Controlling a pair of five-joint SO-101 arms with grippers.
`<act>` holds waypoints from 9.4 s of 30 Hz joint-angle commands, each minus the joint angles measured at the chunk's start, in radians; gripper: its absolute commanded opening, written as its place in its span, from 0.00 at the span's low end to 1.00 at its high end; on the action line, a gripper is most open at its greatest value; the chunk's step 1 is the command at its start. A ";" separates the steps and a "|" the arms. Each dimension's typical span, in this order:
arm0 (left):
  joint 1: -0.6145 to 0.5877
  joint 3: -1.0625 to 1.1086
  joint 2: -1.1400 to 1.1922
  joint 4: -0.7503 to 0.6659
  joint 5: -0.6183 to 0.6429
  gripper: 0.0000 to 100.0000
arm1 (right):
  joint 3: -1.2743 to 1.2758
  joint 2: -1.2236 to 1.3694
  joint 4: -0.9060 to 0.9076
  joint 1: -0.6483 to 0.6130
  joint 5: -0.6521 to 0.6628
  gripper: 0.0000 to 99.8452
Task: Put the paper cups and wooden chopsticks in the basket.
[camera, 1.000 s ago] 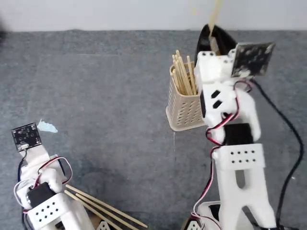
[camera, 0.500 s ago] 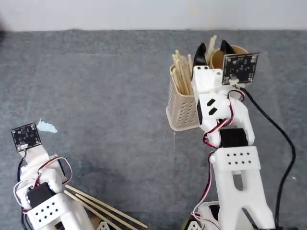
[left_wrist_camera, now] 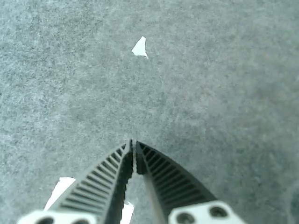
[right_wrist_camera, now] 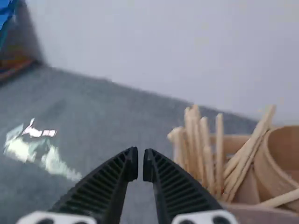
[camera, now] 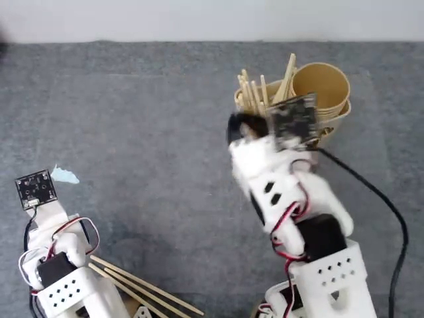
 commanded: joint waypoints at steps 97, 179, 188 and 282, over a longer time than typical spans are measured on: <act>-0.132 -0.004 -0.011 -0.138 0.000 0.01 | 0.304 0.386 0.252 -0.722 -0.235 0.01; -0.127 0.012 -0.011 -0.138 -0.002 0.01 | 0.003 -0.030 0.219 0.007 0.020 0.15; -0.127 0.012 -0.011 -0.138 -0.002 0.01 | 0.003 -0.031 0.556 -0.245 -0.106 0.15; -0.126 0.013 -0.011 -0.138 -0.002 0.01 | -0.471 0.272 0.191 0.191 0.083 0.15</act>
